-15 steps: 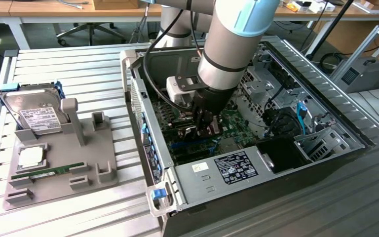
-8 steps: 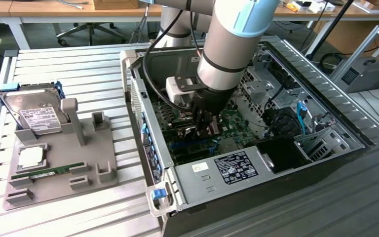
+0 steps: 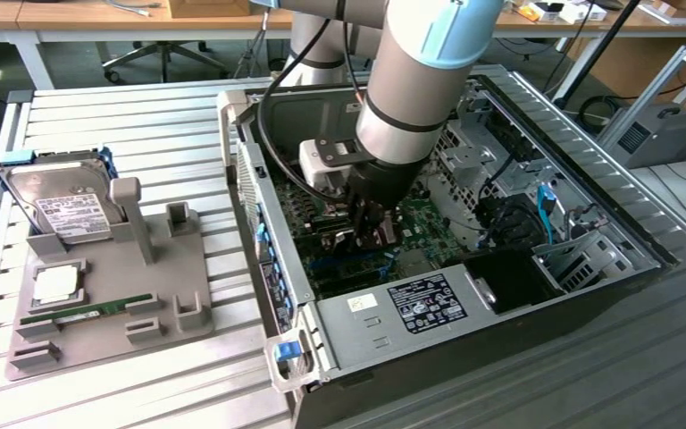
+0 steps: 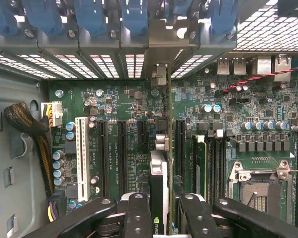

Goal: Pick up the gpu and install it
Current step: 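Insert the gpu into the slot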

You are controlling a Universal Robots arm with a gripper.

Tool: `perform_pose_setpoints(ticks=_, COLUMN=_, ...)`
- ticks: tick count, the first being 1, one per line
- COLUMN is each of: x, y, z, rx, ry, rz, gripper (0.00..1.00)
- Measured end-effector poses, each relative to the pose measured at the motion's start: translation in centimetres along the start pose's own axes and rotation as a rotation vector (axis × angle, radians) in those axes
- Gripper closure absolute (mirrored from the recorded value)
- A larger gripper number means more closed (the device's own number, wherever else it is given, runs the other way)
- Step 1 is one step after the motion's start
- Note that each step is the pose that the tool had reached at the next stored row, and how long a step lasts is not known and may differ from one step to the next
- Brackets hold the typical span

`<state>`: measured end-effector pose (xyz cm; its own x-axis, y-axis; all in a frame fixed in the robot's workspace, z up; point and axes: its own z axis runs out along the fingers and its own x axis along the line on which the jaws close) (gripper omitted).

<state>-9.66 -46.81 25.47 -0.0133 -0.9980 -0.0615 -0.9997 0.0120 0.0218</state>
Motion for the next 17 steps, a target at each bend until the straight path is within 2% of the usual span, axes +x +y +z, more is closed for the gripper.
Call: perform_pose_setpoints(ticks=17, x=0.0, y=0.11, z=0.15, rx=0.0001, ry=-0.0002, rz=0.0, gripper=0.73)
